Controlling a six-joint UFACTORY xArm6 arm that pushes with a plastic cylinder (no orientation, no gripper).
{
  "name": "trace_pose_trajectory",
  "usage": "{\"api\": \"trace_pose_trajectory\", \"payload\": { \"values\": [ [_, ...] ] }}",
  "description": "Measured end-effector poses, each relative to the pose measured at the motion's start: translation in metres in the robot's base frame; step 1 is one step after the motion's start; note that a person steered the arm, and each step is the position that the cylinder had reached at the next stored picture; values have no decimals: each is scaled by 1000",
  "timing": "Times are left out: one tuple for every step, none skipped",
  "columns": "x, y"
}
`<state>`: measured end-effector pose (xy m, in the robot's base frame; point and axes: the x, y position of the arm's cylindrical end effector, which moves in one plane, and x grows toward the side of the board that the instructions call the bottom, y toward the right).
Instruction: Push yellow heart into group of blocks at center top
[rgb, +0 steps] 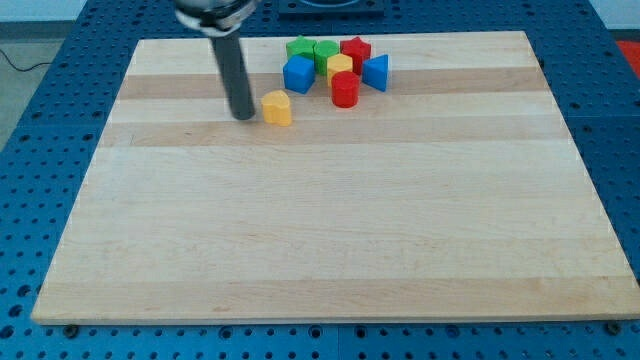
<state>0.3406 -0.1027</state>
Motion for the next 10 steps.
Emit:
{"api": "trace_pose_trajectory", "payload": {
  "values": [
    [-7,41],
    [-7,22],
    [16,7],
    [47,19],
    [50,62],
    [38,93],
    [16,95],
    [32,72],
    [41,22],
    [19,10]
  ]
}}
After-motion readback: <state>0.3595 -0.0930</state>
